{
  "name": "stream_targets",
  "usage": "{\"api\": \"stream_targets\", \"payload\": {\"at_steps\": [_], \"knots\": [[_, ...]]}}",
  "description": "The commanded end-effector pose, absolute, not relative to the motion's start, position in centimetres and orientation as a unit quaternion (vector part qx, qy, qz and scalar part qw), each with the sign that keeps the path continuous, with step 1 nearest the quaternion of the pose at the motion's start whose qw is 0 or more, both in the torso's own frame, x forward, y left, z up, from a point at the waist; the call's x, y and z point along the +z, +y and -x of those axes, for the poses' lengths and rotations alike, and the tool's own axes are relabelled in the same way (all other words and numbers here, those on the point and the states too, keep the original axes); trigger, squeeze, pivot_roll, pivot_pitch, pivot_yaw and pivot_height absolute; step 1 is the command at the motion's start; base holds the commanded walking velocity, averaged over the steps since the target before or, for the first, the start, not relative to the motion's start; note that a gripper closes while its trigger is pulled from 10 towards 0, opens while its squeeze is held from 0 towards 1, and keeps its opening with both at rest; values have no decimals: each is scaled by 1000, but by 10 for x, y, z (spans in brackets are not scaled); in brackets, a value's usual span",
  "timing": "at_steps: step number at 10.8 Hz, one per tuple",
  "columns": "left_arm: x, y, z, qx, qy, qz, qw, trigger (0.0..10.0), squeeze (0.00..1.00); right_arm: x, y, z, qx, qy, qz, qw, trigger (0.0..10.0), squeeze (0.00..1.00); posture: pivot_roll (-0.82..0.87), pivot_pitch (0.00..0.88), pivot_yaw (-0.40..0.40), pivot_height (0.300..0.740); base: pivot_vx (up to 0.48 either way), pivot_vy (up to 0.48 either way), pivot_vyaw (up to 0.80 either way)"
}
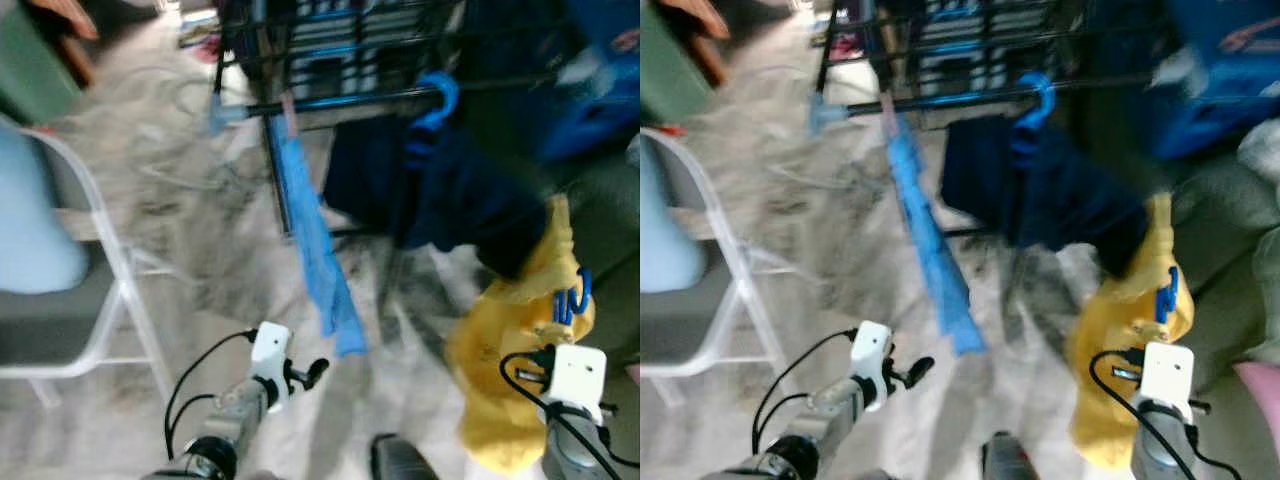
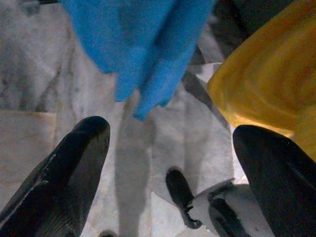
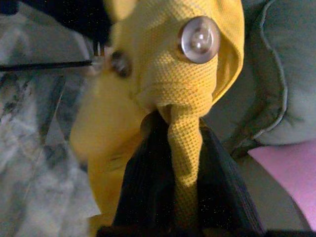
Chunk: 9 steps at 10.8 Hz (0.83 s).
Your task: Hang hanger
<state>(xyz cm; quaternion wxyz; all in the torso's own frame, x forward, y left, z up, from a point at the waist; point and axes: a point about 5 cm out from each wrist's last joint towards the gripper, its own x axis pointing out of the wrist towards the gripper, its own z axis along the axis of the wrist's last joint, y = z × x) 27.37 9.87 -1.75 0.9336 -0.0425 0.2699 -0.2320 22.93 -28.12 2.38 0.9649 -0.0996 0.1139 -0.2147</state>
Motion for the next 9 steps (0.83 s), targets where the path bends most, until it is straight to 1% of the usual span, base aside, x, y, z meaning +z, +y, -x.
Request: {"api": "stream_targets", "payload": {"at_steps": [1, 3, 4, 5, 6, 7, 8, 9], "knots": [[-31, 114, -260, -212, 303, 37, 928, 10000, 0, 23, -275, -229, -207, 109, 96, 968, 10000, 0, -237, 210, 107, 740, 0, 0, 0], [-32, 114, -260, -208, 306, 33, 928, 10000, 0, 14, -270, -225, -204, 126, 80, 968, 10000, 0, -235, 209, 102, 740, 0, 0, 0], [-32, 115, -260, -208, 305, 32, 929, 10000, 0, 19, -282, -225, -214, 118, 87, 966, 10000, 0, -233, 207, 107, 740, 0, 0, 0], [-31, 116, -261, -209, 304, 30, 929, 10000, 0, 34, -294, -231, -202, 94, 100, 970, 10000, 0, -233, 207, 107, 740, 0, 0, 0], [-31, 117, -261, -209, 305, 28, 929, 10000, 0, 42, -298, -236, -193, 83, 110, 972, 10000, 0, -235, 208, 109, 740, 0, 0, 0], [-31, 117, -261, -209, 306, 26, 929, 10000, 0, 52, -299, -243, -165, 67, 115, 977, 10000, 0, -236, 208, 110, 740, 0, 0, 0], [-31, 118, -261, -208, 306, 26, 929, 10000, 0, 60, -294, -251, -122, 60, 117, 984, 10000, 0, -235, 205, 108, 740, 0, 0, 0], [-32, 118, -261, -207, 307, 25, 929, 10000, 0, 64, -278, -259, -53, 61, 103, 991, 10000, 0, -233, 204, 107, 740, 0, 0, 0]]}}
